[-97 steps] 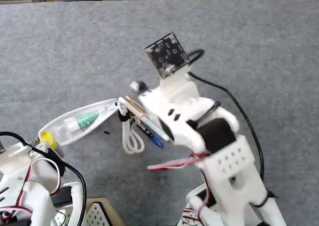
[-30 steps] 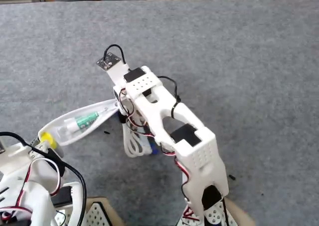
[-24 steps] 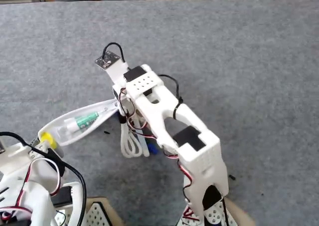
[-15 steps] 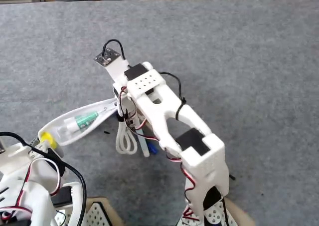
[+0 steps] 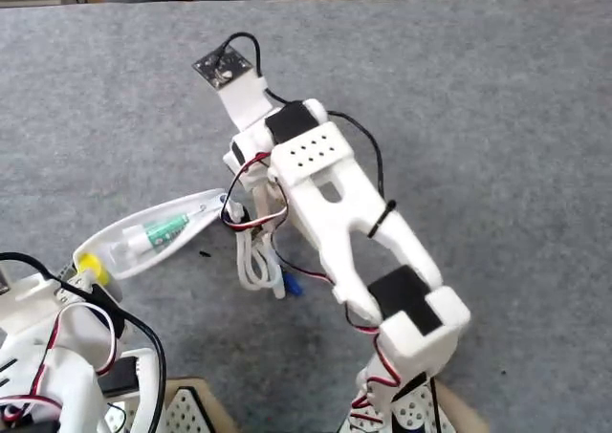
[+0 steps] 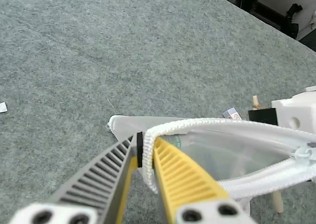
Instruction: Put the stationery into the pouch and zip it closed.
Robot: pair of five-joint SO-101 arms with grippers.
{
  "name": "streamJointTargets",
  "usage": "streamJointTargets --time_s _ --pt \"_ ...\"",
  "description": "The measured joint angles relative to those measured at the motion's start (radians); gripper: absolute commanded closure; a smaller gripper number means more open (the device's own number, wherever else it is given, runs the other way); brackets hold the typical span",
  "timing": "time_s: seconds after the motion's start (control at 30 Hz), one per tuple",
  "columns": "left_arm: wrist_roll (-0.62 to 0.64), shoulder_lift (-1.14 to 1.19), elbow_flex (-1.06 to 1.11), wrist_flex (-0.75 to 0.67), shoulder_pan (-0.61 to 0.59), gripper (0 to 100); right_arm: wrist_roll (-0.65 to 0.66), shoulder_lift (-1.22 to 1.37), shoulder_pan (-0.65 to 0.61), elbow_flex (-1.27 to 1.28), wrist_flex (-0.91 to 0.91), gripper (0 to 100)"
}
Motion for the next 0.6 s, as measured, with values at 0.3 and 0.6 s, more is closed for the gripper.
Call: streamJointTargets --time_s 0.3,0.6 --pt "0.0 0.0 0.0 0.0 0.0 97 0.0 -0.078 0.002 0.0 0.0 98.5" --pt "0.0 0.0 0.0 0.0 0.0 97 -0.072 -0.342 0.043 0.0 -0.055 98.6"
